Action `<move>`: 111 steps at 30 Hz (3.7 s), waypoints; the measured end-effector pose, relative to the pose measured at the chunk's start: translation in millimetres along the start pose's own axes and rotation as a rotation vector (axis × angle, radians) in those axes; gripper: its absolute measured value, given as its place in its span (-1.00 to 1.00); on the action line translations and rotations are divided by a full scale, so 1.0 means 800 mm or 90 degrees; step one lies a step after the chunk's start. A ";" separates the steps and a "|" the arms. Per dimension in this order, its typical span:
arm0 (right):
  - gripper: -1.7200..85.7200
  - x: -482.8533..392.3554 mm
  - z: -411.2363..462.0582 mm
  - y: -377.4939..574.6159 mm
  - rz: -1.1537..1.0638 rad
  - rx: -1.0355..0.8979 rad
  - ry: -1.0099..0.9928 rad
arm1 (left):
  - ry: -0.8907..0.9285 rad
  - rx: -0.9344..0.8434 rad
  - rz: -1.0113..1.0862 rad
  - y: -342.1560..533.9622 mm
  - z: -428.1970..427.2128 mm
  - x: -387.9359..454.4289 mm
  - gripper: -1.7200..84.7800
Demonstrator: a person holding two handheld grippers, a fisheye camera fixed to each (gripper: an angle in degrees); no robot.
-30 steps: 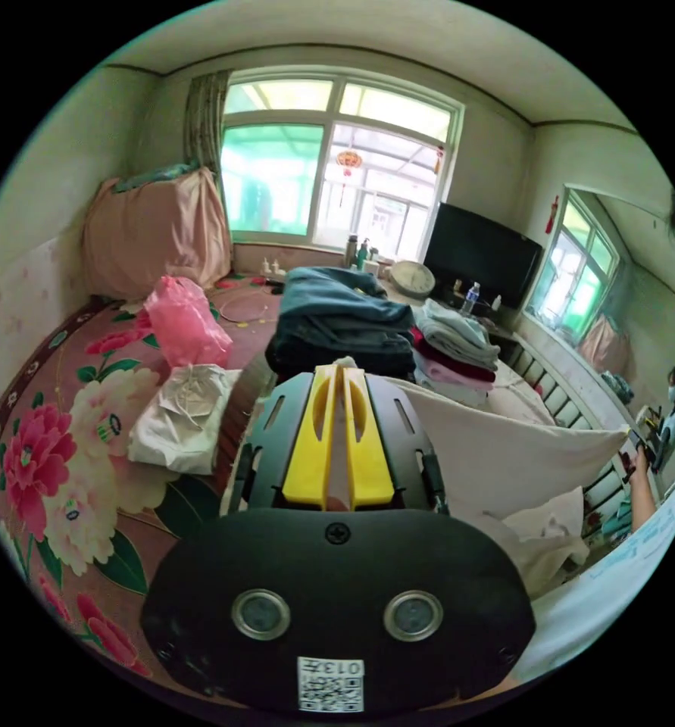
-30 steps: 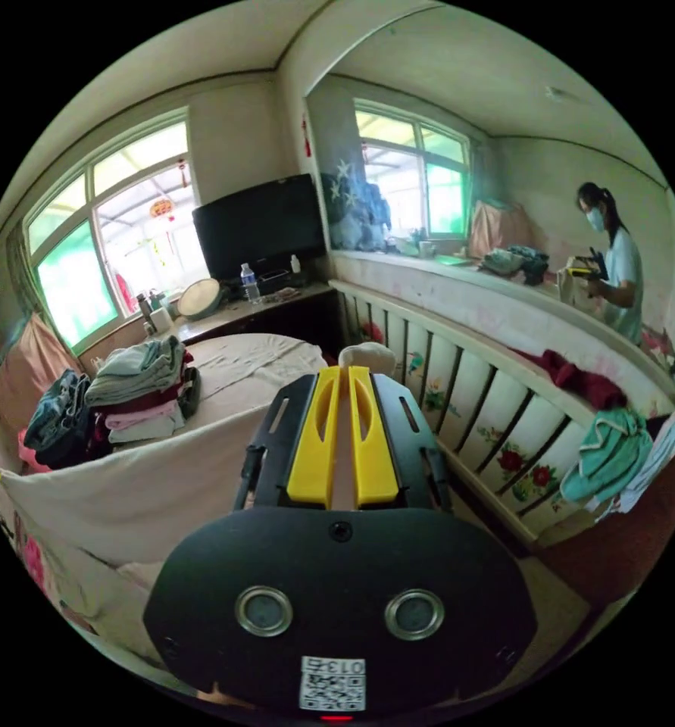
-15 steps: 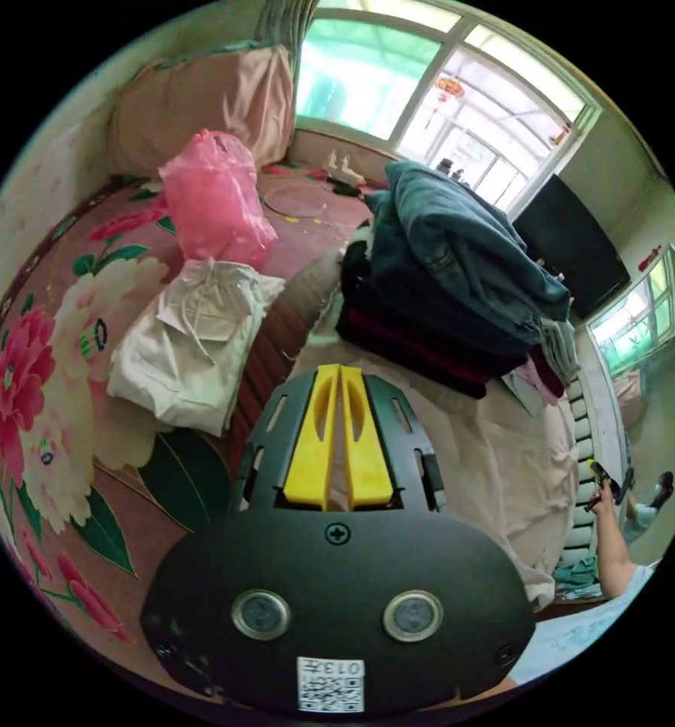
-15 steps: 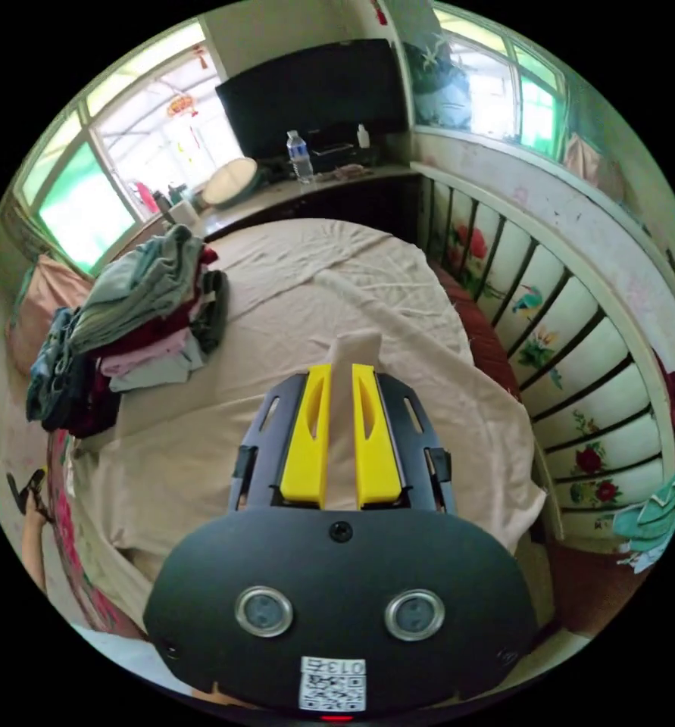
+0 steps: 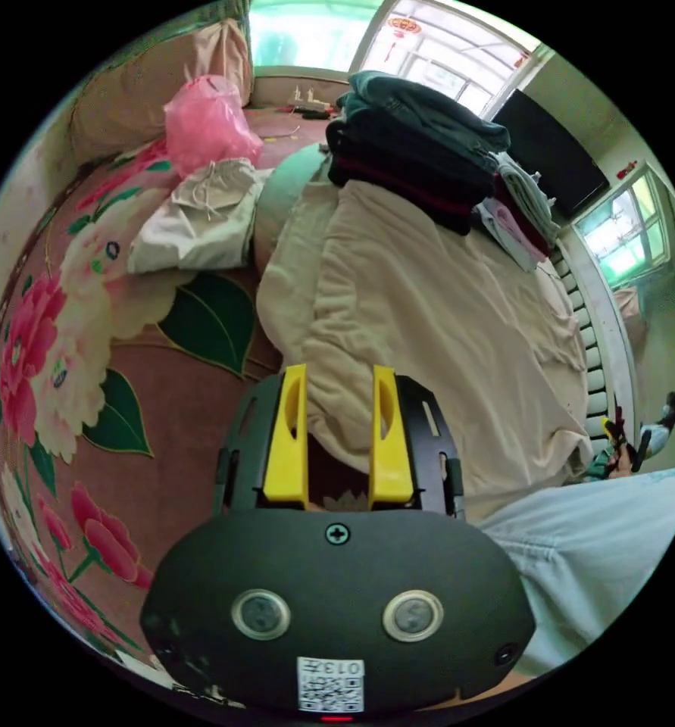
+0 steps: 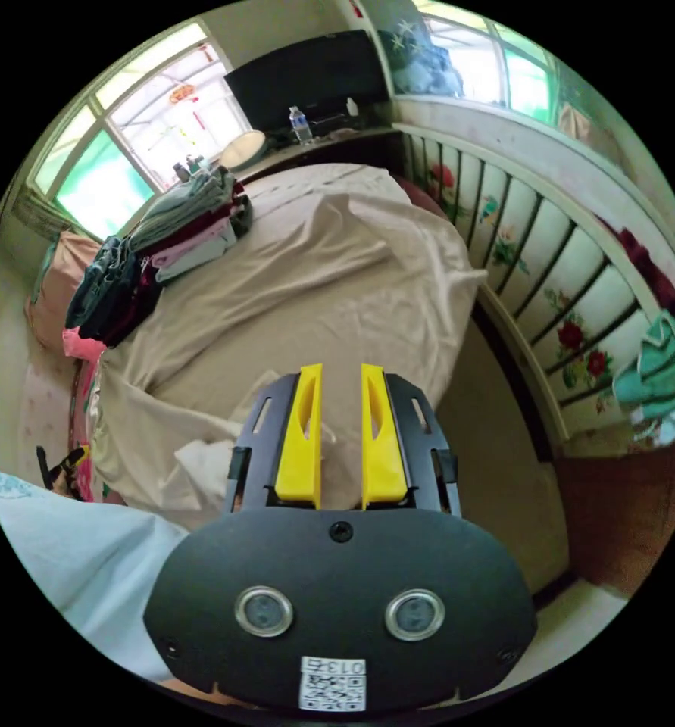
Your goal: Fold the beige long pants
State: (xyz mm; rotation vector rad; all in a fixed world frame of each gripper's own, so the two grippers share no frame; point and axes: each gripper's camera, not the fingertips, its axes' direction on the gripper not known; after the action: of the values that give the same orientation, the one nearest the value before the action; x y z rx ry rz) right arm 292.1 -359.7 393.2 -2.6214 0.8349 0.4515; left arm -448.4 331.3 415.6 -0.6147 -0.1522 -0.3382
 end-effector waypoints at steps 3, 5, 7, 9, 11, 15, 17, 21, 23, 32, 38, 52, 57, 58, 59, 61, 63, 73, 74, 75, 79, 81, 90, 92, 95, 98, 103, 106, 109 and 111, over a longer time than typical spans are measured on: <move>-0.77 0.020 -0.015 0.045 0.055 -0.026 0.011 | 0.035 -0.006 -0.045 0.020 0.020 -0.016 -0.63; -0.76 0.034 -0.026 0.071 0.088 -0.034 0.030 | 0.061 -0.004 -0.073 0.023 0.031 -0.027 -0.66; -0.75 0.039 -0.028 0.082 0.100 -0.048 0.021 | 0.054 -0.029 -0.087 0.018 0.038 -0.038 -0.74; -0.75 0.038 -0.027 0.087 0.102 -0.056 0.004 | 0.060 -0.047 -0.075 0.012 0.038 -0.042 -0.80; -0.73 0.024 -0.021 0.088 0.076 -0.070 -0.026 | 0.044 -0.055 -0.050 0.007 0.032 -0.038 -0.82; -0.67 -0.006 -0.008 0.093 0.012 -0.126 -0.062 | 0.024 -0.013 0.017 0.001 -0.014 -0.018 -0.83; -0.64 -0.019 -0.007 0.103 -0.019 -0.149 -0.075 | 0.033 0.012 0.029 0.000 -0.042 -0.019 -0.84; -0.71 -0.030 0.003 0.112 -0.056 -0.158 -0.071 | 0.075 0.055 0.017 -0.002 -0.074 -0.035 -0.87; -0.85 -0.041 0.018 0.104 -0.085 -0.168 -0.100 | 0.079 0.068 -0.001 -0.002 -0.073 -0.042 -0.92; -0.92 -0.091 -0.122 0.039 -0.251 -0.072 0.100 | 0.025 0.068 0.026 0.011 -0.081 -0.040 -0.96; -0.89 -0.125 -0.128 -0.039 -0.378 -0.160 0.204 | 0.010 0.067 0.020 0.009 -0.097 -0.044 -0.96; -0.68 0.128 -0.056 0.054 0.190 -0.072 0.013 | 0.039 0.023 -0.084 0.014 -0.063 -0.072 -0.96; -0.66 0.194 -0.001 0.142 0.362 -0.062 -0.150 | 0.017 0.018 -0.044 -0.016 -0.078 -0.045 -0.96; -0.67 0.202 0.014 0.156 0.393 -0.054 -0.188 | 0.012 0.017 -0.034 -0.024 -0.082 -0.038 -0.96; -0.73 0.209 0.026 0.166 0.421 -0.035 -0.234 | 0.011 0.019 -0.030 -0.028 -0.084 -0.034 -0.96; -0.82 0.212 0.033 0.171 0.442 -0.005 -0.290 | 0.013 0.028 -0.019 -0.043 -0.093 -0.021 -0.96; -0.86 0.207 0.027 0.161 0.428 -0.016 -0.279 | 0.011 0.035 -0.009 -0.054 -0.099 -0.010 -0.96; -0.91 0.087 -0.131 -0.025 -0.052 -0.041 0.065 | -0.035 0.014 0.045 -0.103 -0.147 0.029 -0.96; -0.91 0.080 -0.136 -0.042 -0.085 -0.054 0.081 | -0.035 0.007 0.040 -0.103 -0.148 0.027 -0.96; -0.91 0.078 -0.137 -0.050 -0.099 -0.056 0.085 | -0.032 -0.003 0.026 -0.100 -0.149 0.022 -0.96; -0.90 0.072 -0.098 -0.076 -0.120 -0.142 0.063 | -0.012 -0.041 -0.029 -0.067 -0.137 0.005 -0.96; -0.89 0.078 -0.055 -0.069 -0.096 -0.249 0.071 | 0.003 -0.070 -0.064 -0.048 -0.121 -0.005 -0.97; -0.76 0.073 -0.013 -0.058 -0.028 -0.294 0.160 | 0.033 -0.006 -0.091 -0.022 -0.130 0.008 -0.96; -0.75 0.037 -0.027 -0.093 -0.103 -0.199 0.118 | 0.062 -0.043 0.054 -0.060 -0.117 0.067 -0.95; -0.75 -0.017 0.012 -0.130 -0.248 -0.221 0.095 | 0.064 -0.092 0.303 -0.122 -0.075 0.196 -0.94; -0.76 -0.053 0.069 -0.148 -0.371 -0.277 0.089 | 0.057 -0.104 0.457 -0.168 -0.029 0.310 -0.93; -0.76 -0.063 0.122 -0.163 -0.438 -0.339 0.095 | 0.052 -0.173 0.601 -0.206 0.047 0.434 -0.86; -0.77 -0.068 0.134 -0.174 -0.456 -0.345 0.079 | 0.048 -0.192 0.632 -0.214 0.064 0.470 -0.85; -0.83 -0.073 0.144 -0.183 -0.473 -0.375 0.055 | 0.042 -0.234 0.619 -0.223 0.082 0.489 -0.92; -0.88 -0.078 0.145 -0.191 -0.463 -0.400 0.053 | 0.024 -0.247 0.612 -0.224 0.088 0.499 -0.95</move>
State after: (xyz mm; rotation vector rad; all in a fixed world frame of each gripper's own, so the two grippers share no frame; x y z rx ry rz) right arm 313.6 -163.8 350.7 -3.2551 -0.3429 0.4370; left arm -141.7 129.5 664.6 -0.9876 0.2567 0.5651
